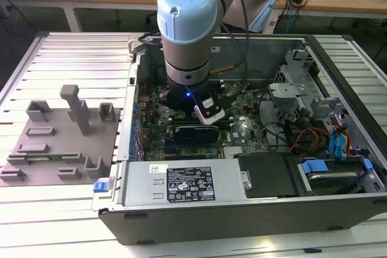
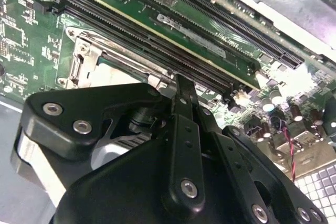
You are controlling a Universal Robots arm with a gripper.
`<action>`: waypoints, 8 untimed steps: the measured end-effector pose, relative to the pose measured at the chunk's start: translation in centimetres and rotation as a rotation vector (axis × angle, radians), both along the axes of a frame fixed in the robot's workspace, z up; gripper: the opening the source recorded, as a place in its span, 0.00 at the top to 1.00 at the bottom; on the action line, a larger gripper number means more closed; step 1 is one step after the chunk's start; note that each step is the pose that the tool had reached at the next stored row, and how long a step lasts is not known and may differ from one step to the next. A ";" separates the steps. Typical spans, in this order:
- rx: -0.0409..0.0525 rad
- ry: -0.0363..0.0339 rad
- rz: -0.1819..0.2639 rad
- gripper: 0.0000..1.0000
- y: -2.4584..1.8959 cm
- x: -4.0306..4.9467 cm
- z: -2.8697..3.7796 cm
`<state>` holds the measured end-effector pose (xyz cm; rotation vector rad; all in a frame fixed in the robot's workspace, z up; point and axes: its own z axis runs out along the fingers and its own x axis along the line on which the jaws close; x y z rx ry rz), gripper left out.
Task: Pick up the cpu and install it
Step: 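Install the second cpu locking lever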
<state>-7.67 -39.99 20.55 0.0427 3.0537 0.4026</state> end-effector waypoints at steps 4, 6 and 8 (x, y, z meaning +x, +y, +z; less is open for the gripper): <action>0.0143 0.0001 -0.002 0.89 -0.25 0.01 -0.17; 0.0257 0.0000 -0.003 0.89 -0.26 0.02 -0.31; 0.0373 0.0001 -0.005 0.89 -0.26 0.02 -0.43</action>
